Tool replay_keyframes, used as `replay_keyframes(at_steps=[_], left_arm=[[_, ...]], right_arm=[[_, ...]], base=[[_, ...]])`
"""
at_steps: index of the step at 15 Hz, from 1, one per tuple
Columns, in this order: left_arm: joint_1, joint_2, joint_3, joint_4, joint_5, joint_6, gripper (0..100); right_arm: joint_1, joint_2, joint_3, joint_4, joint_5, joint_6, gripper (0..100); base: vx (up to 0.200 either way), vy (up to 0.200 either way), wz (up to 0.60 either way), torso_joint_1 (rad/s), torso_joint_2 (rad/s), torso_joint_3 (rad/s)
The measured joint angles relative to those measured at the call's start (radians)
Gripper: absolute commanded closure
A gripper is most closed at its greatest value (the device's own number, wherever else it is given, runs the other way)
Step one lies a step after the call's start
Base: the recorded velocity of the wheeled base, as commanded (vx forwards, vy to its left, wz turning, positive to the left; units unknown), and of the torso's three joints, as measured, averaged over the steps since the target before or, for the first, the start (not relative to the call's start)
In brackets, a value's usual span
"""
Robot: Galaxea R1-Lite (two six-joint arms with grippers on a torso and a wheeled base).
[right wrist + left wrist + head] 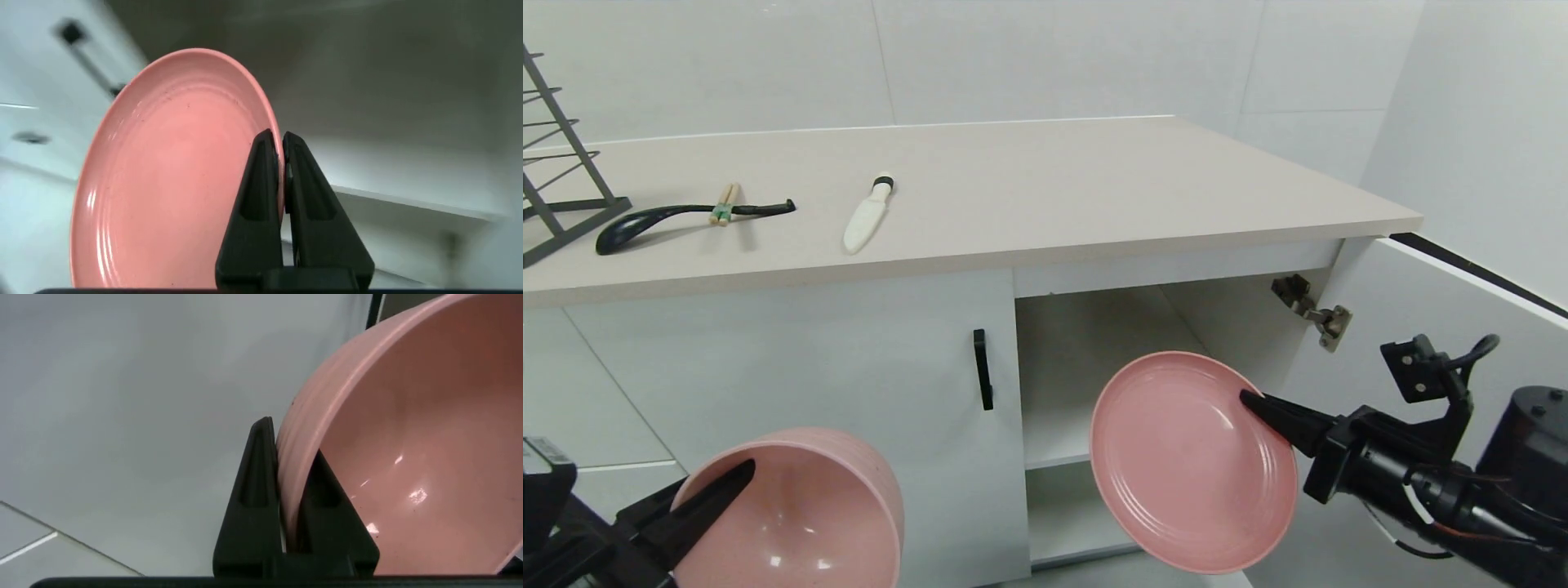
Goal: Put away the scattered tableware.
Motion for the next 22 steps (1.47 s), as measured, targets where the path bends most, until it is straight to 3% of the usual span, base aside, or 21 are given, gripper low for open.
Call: replay_keyframes(at_steps=[3,8,22], left_arm=[[-0.004,-0.003,0.001,0.003,-0.014,-0.001,100],[-0.002,-0.060,0.002,0.062,-0.166,-0.005,100],[0.024,-0.100,0.001,0.058,-0.172,0.003,100]], right_arm=[[0.030,0.055,-0.037,0.001,-0.002,0.066,100],[0.062,0.147,-0.019,-0.001,-0.030,0.071,100],[0.050,0.489,-0.285,0.000,-0.039,0.059,100]], base=[[0.133,0.000,0.00,-0.005,0.00,0.002],[0.000,0.000,0.00,0.000,0.00,0.000],[0.000,0.000,0.00,0.000,0.00,0.000]])
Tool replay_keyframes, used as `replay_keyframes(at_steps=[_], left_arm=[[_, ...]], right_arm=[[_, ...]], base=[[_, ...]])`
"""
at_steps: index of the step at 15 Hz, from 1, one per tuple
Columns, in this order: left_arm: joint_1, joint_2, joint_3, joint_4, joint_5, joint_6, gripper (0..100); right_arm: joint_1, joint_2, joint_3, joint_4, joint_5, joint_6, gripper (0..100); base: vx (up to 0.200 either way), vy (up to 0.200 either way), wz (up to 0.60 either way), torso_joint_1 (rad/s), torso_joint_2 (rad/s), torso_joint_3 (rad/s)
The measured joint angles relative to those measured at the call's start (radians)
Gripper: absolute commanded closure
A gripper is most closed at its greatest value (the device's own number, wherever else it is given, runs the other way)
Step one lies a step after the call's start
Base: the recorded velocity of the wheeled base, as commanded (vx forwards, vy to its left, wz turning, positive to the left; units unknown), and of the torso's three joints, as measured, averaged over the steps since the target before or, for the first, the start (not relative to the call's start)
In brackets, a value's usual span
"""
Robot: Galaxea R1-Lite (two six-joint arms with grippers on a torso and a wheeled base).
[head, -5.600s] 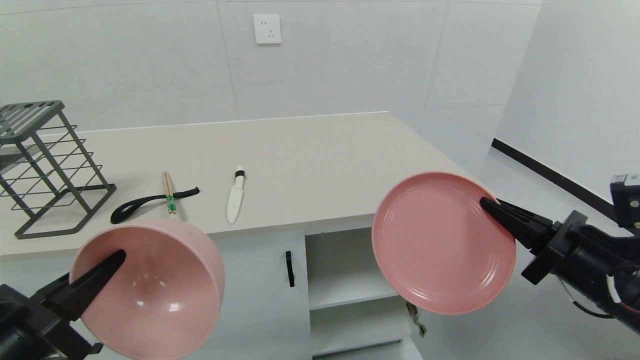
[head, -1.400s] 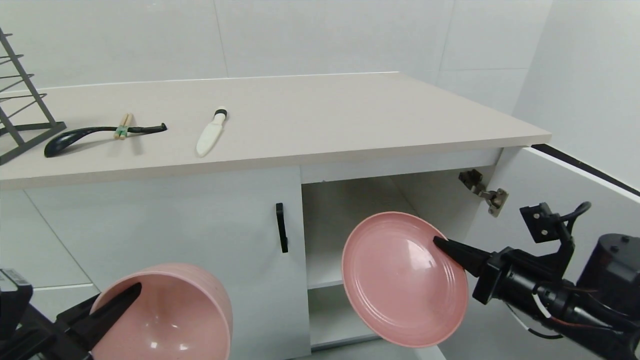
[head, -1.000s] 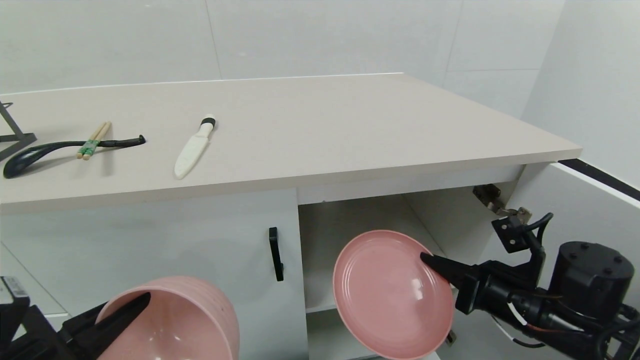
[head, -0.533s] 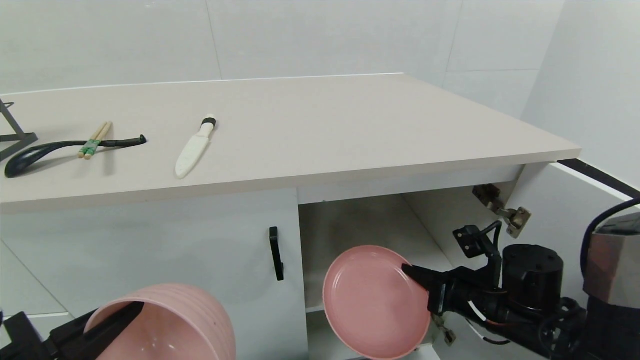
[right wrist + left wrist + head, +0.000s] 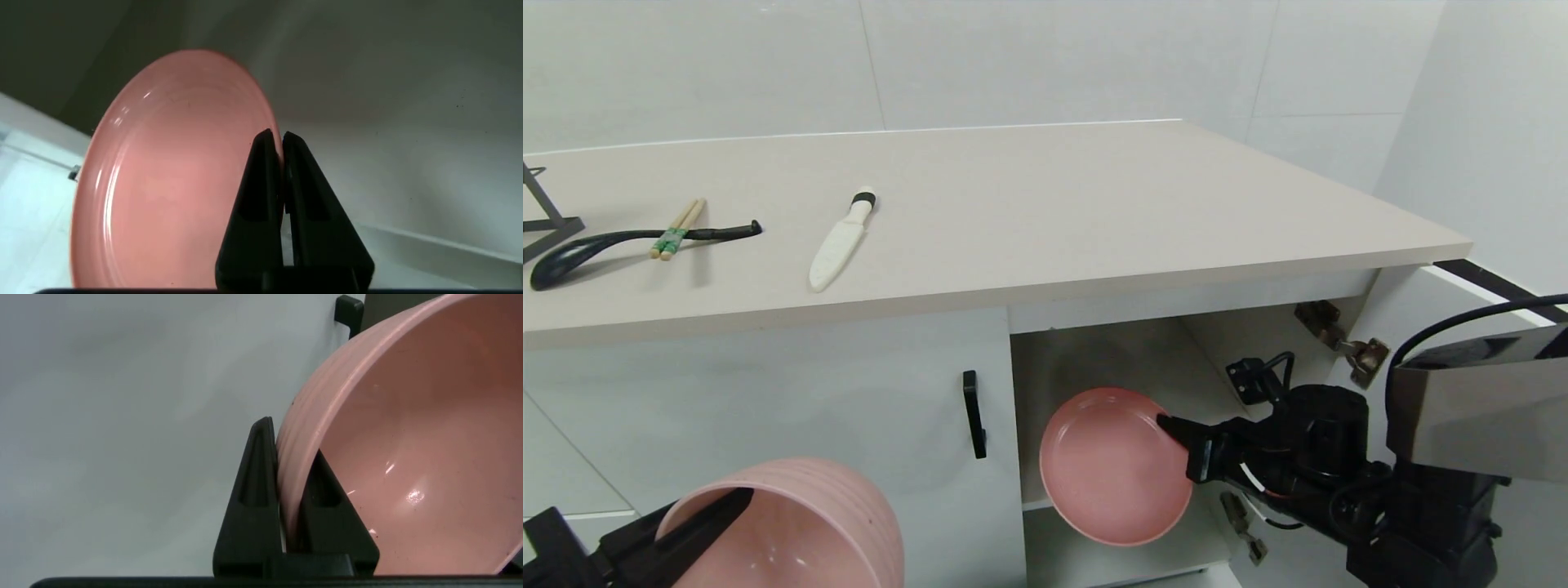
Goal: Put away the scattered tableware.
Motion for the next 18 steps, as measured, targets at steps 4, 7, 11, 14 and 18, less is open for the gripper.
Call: replay_keyframes(at_steps=[4,7,11,14,18], left_arm=[[0.000,0.000,0.000,0.001,0.000,0.001,100],[0.000,0.000,0.000,0.005,0.000,0.000,100],[0.000,0.000,0.000,0.003,0.000,0.002,100],[0.000,0.000,0.000,0.005,0.000,0.001,100],[0.000,0.000,0.000,0.009,0.000,0.002,100]], right_arm=[[-0.002,0.086,-0.084,0.000,-0.043,-0.001,100],[-0.018,0.159,-0.162,0.000,-0.056,-0.001,100],[-0.074,0.251,-0.269,0.000,-0.056,0.000,100],[-0.086,0.303,-0.317,0.000,-0.054,0.000,100],[-0.088,0.343,-0.361,0.017,-0.054,0.000,100]], base=[[0.000,0.000,0.00,0.000,0.00,0.000],[0.000,0.000,0.00,0.000,0.00,0.000],[0.000,0.000,0.00,0.000,0.00,0.000],[0.000,0.000,0.00,0.000,0.00,0.000],[0.000,0.000,0.00,0.000,0.00,0.000]])
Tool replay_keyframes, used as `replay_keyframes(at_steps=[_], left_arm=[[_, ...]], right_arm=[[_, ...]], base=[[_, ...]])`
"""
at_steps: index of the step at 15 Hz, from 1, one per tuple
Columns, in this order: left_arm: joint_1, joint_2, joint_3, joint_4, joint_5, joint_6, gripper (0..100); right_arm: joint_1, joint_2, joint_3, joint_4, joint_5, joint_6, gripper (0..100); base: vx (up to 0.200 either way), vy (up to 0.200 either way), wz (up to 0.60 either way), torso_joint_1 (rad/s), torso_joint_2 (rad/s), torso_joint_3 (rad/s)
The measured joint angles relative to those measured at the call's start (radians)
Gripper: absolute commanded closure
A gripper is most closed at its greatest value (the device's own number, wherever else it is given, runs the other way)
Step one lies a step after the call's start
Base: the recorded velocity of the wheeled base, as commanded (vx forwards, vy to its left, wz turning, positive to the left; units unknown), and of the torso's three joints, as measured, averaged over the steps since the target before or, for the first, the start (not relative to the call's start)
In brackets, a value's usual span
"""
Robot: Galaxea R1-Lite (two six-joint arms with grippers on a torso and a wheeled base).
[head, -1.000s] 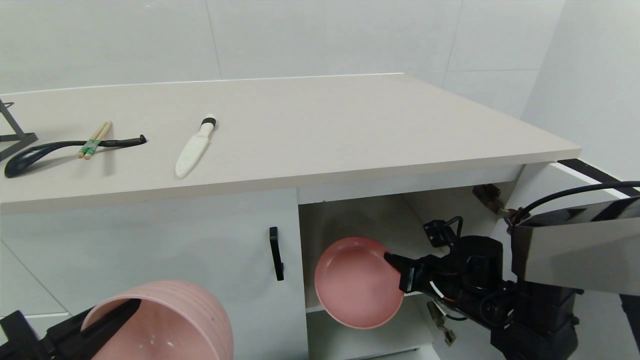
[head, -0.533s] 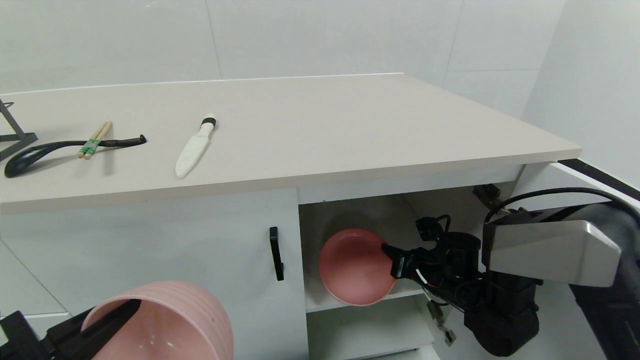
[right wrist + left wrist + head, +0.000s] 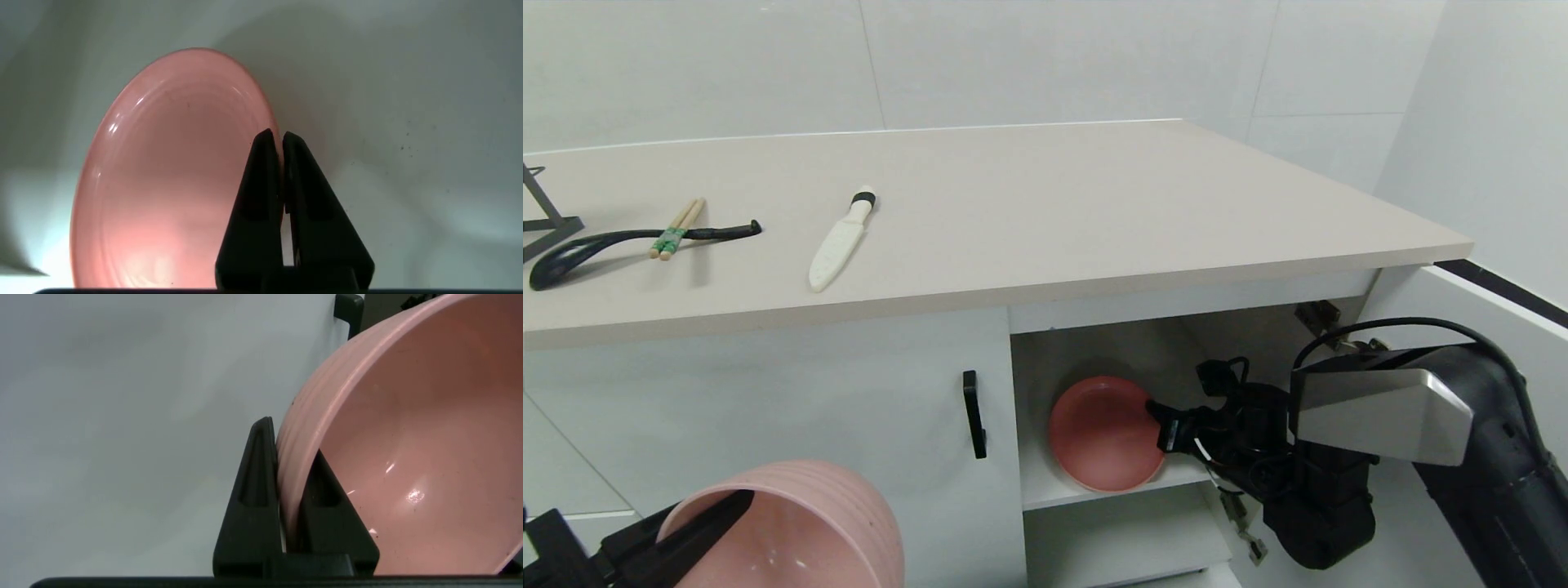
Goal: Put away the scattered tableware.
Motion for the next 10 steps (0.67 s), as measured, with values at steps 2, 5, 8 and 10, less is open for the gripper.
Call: replay_keyframes(at_steps=[2,5,8,10], left_arm=[[0.000,0.000,0.000,0.000,0.000,0.000,100],[0.000,0.000,0.000,-0.002,0.000,0.000,100],[0.000,0.000,0.000,0.000,0.000,-0.001,100],[0.000,0.000,0.000,0.000,0.000,-0.002,100]], right_arm=[[0.000,0.009,-0.016,0.009,-0.001,0.000,100],[-0.001,0.021,-0.061,0.016,-0.016,0.001,100],[-0.003,0.033,-0.110,0.045,-0.037,0.002,100],[-0.003,0.042,-0.140,0.064,-0.052,0.002,100]], base=[[0.000,0.000,0.00,0.000,0.00,0.000],[0.000,0.000,0.00,0.000,0.00,0.000],[0.000,0.000,0.00,0.000,0.00,0.000],[0.000,0.000,0.00,0.000,0.00,0.000]])
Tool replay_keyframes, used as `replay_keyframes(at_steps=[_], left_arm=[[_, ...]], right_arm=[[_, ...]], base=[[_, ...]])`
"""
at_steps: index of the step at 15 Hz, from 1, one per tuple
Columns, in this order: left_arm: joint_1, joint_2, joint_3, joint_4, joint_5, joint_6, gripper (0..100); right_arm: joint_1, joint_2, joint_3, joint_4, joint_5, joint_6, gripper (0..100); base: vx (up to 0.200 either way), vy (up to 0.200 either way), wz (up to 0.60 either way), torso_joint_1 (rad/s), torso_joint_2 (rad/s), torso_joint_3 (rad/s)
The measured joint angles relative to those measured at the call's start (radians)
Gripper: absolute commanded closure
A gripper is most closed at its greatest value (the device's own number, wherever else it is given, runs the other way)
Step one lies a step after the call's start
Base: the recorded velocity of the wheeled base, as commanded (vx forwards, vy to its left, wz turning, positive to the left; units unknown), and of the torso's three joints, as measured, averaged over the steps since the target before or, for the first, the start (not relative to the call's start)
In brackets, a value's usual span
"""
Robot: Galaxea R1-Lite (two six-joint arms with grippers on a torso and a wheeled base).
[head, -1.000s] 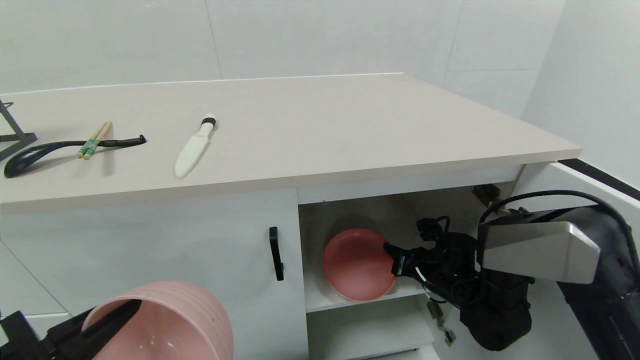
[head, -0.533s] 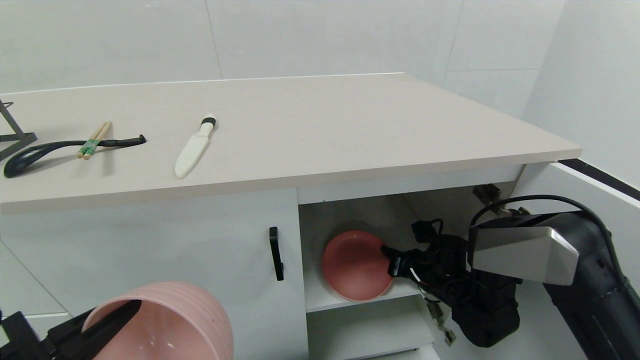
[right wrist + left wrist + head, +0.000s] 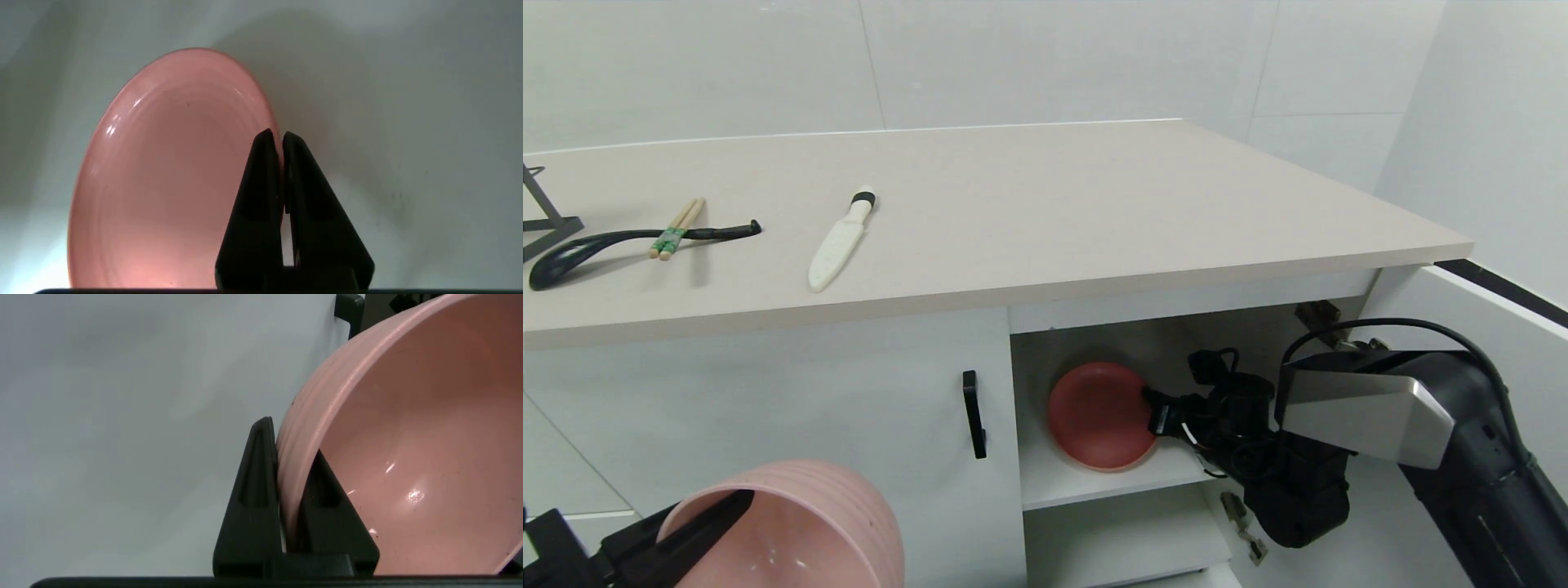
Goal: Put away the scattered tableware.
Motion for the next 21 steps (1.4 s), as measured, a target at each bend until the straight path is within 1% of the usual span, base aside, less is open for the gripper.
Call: replay_keyframes(at_steps=[1,5,7,9,11,12,15,17,18,19,21], left_arm=[[0.000,0.000,0.000,0.000,0.000,0.000,100],[0.000,0.002,0.000,-0.001,0.000,-0.001,100],[0.000,0.002,0.000,-0.001,0.000,-0.004,100],[0.000,0.003,0.000,0.000,0.000,-0.004,100],[0.000,0.003,0.000,0.001,0.000,-0.004,100],[0.000,0.003,0.000,0.001,0.000,-0.003,100],[0.000,0.003,0.000,0.000,0.000,-0.002,100],[0.001,0.003,0.001,0.003,0.000,0.004,100],[0.003,0.002,0.001,0.003,0.000,0.016,100],[0.014,0.002,0.001,0.004,0.000,0.074,100],[0.052,0.001,0.001,0.003,0.003,0.168,100]], right_arm=[[-0.001,0.002,-0.010,0.011,-0.005,0.000,0],[-0.003,0.007,-0.021,0.011,-0.009,0.000,0],[-0.005,0.004,-0.018,-0.011,-0.031,-0.002,0],[-0.005,-0.025,0.014,-0.039,-0.044,-0.008,0],[0.011,-0.093,0.111,-0.055,-0.049,-0.043,0],[0.026,-0.138,0.186,-0.064,-0.050,-0.067,0],[0.108,-0.350,0.520,-0.075,-0.051,-0.119,0],[0.176,-0.499,0.670,-0.079,-0.052,-0.135,0],[0.204,-0.569,0.716,-0.079,-0.053,-0.139,0],[0.226,-0.630,0.747,-0.081,-0.053,-0.143,0],[0.250,-0.708,0.785,-0.081,-0.053,-0.149,0]], base=[[0.000,0.000,0.00,0.000,0.00,0.000],[0.000,0.000,0.00,0.000,0.00,0.000],[0.000,0.000,0.00,0.000,0.00,0.000],[0.000,0.000,0.00,0.000,0.00,0.000],[0.000,0.000,0.00,0.000,0.00,0.000],[0.000,0.000,0.00,0.000,0.00,0.000],[0.000,0.000,0.00,0.000,0.00,0.000],[0.000,0.000,0.00,0.000,0.00,0.000],[0.000,0.000,0.00,0.000,0.00,0.000],[0.000,0.000,0.00,0.000,0.00,0.000],[0.000,0.000,0.00,0.000,0.00,0.000]])
